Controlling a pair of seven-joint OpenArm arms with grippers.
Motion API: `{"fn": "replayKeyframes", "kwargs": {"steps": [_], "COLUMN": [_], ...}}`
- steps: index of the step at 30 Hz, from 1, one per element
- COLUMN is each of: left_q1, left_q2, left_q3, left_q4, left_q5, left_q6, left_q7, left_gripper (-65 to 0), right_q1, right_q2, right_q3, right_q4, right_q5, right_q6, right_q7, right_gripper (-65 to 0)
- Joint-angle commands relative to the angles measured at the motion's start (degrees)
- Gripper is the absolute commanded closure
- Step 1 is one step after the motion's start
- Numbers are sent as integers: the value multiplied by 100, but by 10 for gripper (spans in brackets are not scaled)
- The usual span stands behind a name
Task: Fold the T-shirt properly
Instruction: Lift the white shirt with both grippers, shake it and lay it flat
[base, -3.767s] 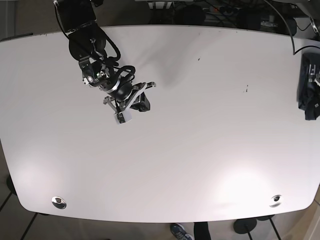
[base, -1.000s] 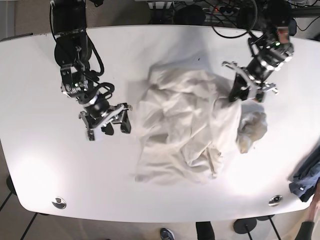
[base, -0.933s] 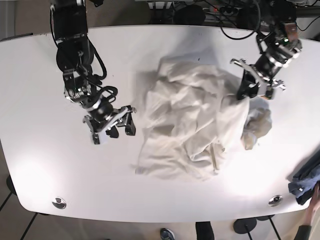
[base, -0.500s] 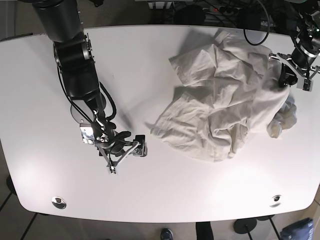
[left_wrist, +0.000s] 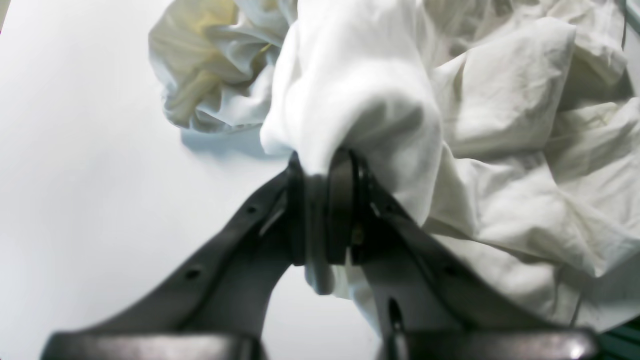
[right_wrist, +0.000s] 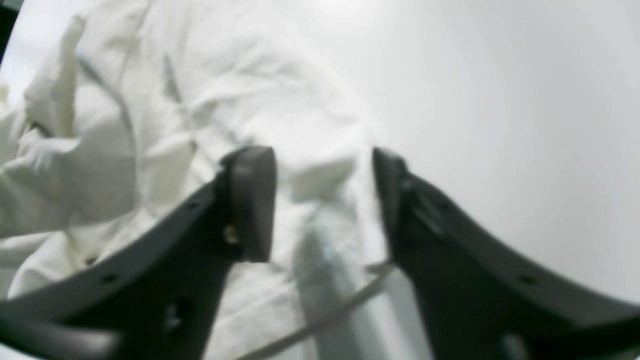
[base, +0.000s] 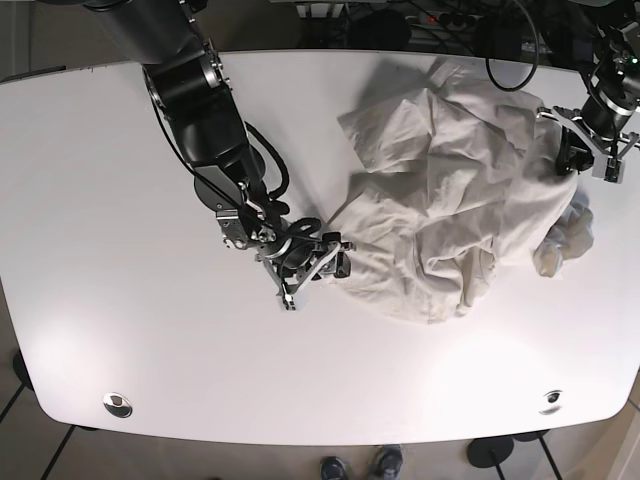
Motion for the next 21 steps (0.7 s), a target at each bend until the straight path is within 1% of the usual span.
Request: {"fn": "replayKeyframes", "kwargs": {"steps": [1, 2, 3, 4, 5, 6, 8, 10, 11, 13, 14, 15, 16, 17, 19, 20, 21], "left_q1": [-11, -11, -11, -11, -11, -11, -11, -20, -134, -521, -890, -1312, -1585, -1849, -2385, -2657, -3000], "left_q2": [-92, -92, -92, -92, -92, -92, -92, -65, 49, 146, 146, 146, 146, 137, 137, 128, 119], "left_q3": [-63, -63, -63, -72, -72, -72, -81, -266, -485, -828, -1057, -1189, -1171, -1101, -828, -608, -169], "left_q4": [106, 106, 106, 106, 106, 106, 115, 142, 203, 317, 309, 309, 309, 309, 309, 300, 300], "left_q5": [-123, -132, -132, -132, -132, -132, -132, -158, -237, -334, -457, -519, -527, -527, -501, -501, -501], "left_q6": [-3, -3, -3, -3, -3, -3, -3, -3, -3, -3, -3, -3, -3, -3, -3, -3, -3], "left_q7": [-124, -124, -124, -124, -124, -124, -124, -107, -54, 640, 1177, 1695, 1968, 2214, 2522, 2601, 2601], "left_gripper": [0, 0, 0, 0, 0, 0, 0, 0, 0, 0, 0, -3, -3, -3, -3, -3, -3], "right_q1": [48, 48, 48, 48, 48, 48, 21, -242, -427, -691, -840, -954, -981, -990, -990, -946, -787], "right_q2": [0, 0, 0, 0, 0, 9, 27, 71, 202, 378, 554, 642, 651, 686, 818, 853, 994], "right_q3": [-6, -6, -6, -6, -6, 3, 21, 29, 29, 38, 152, 346, 531, 750, 1137, 1287, 1445], "right_q4": [-7, 2, 11, 11, 11, 28, 248, 828, 1320, 2103, 2569, 2956, 3184, 3386, 3773, 3931, 4090], "right_q5": [-39, -39, -39, -39, -39, -30, 5, 5, 14, 14, 14, 14, 14, 14, 14, 14, 14], "right_q6": [-56, -56, -56, -56, -56, -56, -56, -73, -108, -126, -223, -381, -416, -425, -425, -425, -425], "right_q7": [-307, -307, -307, -307, -307, -307, -307, -298, -307, -333, -351, -491, -597, -738, -992, -1072, -1186], "right_gripper": [-197, -163, -116, -48, -8, -27, -16, -17, -17, -17, -17, -17, -17, -17, -17, -17, -17]}}
